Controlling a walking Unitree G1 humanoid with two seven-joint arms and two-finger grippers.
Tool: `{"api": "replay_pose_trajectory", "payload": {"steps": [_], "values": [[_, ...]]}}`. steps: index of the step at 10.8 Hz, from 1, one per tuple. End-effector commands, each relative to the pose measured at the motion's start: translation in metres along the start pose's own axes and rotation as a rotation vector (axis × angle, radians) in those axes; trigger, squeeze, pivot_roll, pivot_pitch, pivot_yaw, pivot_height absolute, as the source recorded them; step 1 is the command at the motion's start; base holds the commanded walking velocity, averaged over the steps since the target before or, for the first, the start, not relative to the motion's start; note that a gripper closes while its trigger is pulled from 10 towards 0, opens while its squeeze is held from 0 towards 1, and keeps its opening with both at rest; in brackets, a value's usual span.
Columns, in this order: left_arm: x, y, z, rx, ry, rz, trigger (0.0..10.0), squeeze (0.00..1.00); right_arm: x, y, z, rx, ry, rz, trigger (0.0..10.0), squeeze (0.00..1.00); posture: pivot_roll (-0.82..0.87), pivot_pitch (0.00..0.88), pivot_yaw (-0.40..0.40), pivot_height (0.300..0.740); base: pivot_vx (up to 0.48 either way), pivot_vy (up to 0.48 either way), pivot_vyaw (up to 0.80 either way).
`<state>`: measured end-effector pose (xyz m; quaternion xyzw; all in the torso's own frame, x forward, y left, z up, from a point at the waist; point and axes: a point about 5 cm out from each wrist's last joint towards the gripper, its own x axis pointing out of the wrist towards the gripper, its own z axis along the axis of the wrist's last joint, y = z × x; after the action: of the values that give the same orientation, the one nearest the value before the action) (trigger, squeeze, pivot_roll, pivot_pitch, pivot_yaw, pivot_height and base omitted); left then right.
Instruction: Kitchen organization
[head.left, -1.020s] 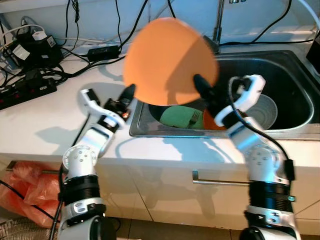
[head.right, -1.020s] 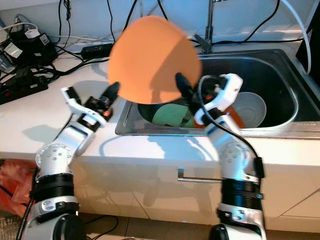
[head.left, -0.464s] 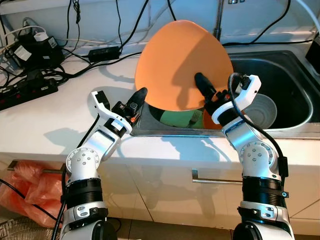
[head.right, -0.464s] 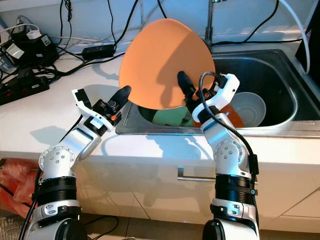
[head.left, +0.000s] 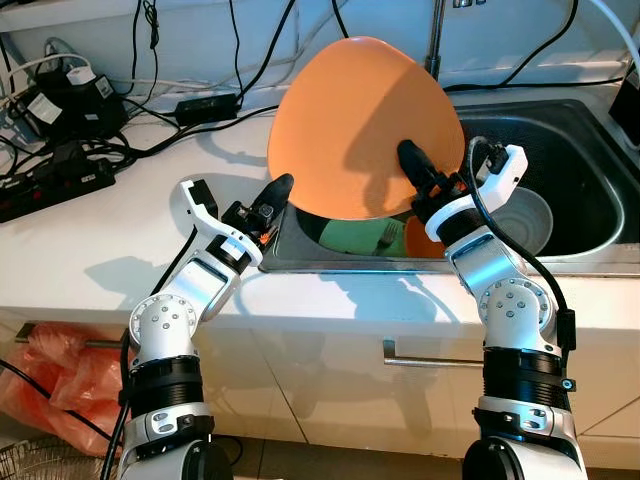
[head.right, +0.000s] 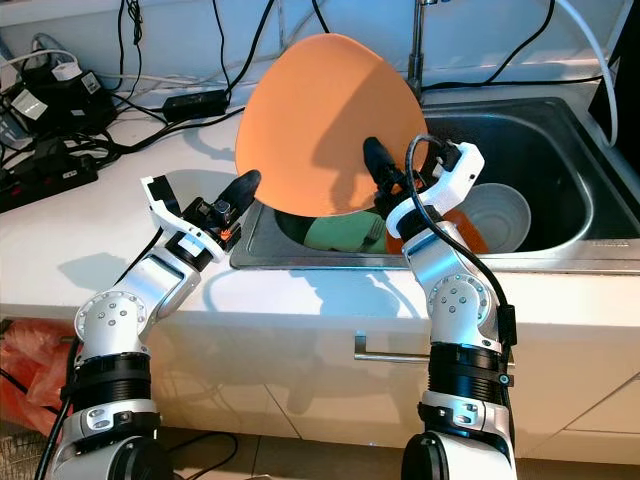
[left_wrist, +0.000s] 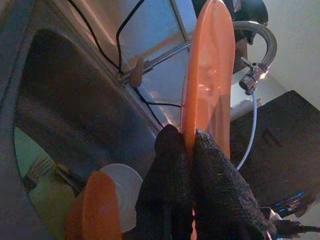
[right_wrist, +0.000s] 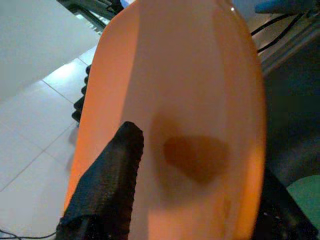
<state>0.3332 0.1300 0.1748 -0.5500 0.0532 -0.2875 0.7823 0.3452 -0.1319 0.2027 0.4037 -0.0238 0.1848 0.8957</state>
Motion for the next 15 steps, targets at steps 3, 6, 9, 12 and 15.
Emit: {"api": "replay_pose_trajectory", "payload": {"steps": [3, 6, 9, 12, 15], "values": [[0.001, -0.008, 0.003, 0.019, 0.027, -0.038, 0.0, 0.0, 0.005, 0.006, 0.0, 0.025, 0.004, 0.019, 0.0, 0.0, 0.08, 0.027, 0.17, 0.74, 0.0, 0.0, 0.0], [-0.003, 0.002, 0.003, 0.027, 0.057, 0.011, 0.0, 0.0, 0.004, 0.007, 0.0, 0.035, 0.001, 0.026, 0.0, 0.0, 0.08, 0.028, 0.172, 0.74, 0.0, 0.0, 0.0], [-0.003, 0.004, -0.004, 0.035, 0.14, 0.026, 0.0, 0.0, 0.004, 0.008, 0.002, 0.041, -0.003, 0.032, 0.0, 0.0, 0.07, 0.029, 0.172, 0.74, 0.0, 0.0, 0.0], [-0.002, 0.012, -0.005, 0.072, 0.044, 0.136, 10.0, 1.0, 0.005, 0.009, 0.002, 0.044, -0.003, 0.035, 0.0, 0.0, 0.08, 0.024, 0.17, 0.74, 0.0, 0.0, 0.0], [-0.002, 0.016, -0.003, 0.165, 0.074, 0.165, 10.0, 1.0, 0.006, 0.008, 0.004, 0.041, -0.02, 0.018, 4.7, 0.0, 0.08, 0.02, 0.166, 0.74, 0.0, 0.0, 0.0]]}}
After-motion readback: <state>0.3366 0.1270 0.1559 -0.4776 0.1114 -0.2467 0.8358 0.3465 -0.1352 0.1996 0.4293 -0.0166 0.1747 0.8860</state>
